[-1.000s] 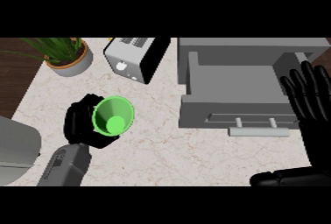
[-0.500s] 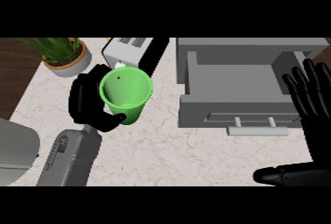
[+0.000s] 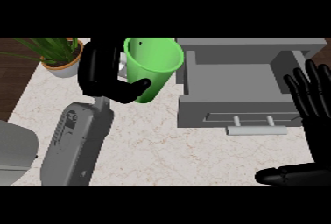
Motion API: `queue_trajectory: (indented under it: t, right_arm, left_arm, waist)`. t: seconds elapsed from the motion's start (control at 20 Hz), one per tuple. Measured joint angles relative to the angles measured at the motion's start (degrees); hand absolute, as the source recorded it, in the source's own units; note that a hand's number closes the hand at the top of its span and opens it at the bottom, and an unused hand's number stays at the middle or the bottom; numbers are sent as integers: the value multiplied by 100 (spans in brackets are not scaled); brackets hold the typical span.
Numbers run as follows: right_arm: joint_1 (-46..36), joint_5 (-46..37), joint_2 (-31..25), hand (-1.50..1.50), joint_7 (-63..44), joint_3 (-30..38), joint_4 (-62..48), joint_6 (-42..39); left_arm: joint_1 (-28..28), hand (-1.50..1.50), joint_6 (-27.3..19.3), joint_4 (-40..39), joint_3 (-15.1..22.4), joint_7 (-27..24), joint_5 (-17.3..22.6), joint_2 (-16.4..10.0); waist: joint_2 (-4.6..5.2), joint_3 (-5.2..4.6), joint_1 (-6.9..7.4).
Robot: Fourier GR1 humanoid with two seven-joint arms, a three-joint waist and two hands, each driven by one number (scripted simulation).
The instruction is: Pick up the cup, place it into the drawer and close the drawer
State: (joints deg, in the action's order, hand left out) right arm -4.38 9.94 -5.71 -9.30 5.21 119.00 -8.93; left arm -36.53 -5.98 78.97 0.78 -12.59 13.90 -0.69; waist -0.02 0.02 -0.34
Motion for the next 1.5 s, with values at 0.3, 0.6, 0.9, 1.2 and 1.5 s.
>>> queue_trajectory:
  t: [0.3,0.6,0.9,1.2,1.5]
  right_arm:
    - [-88,53,-40,-150,-8,87,-98,-12]
    - [40,82,-58,-150,7,119,20,-59]
    - [-58,-83,29,-150,51,-7,-125,17]
    - [-228,0,-46,-150,111,81,-328,-59]
    - [-150,54,-61,-150,131,60,-232,-133]
  left_arm:
    - [-801,150,-418,-415,100,358,-190,29]
    - [-1552,150,-710,-1294,274,346,-190,58]
    - [-2274,150,-947,-2264,365,258,-75,66]
    - [-2909,150,-1414,-3385,759,-198,450,68]
    - [-3321,150,-1666,-4246,1270,-475,1077,68]
  waist:
    - [4,0,-10]
    - [10,0,-47]
    - [18,-1,-62]
    - [39,1,-152]
    - [57,3,-251]
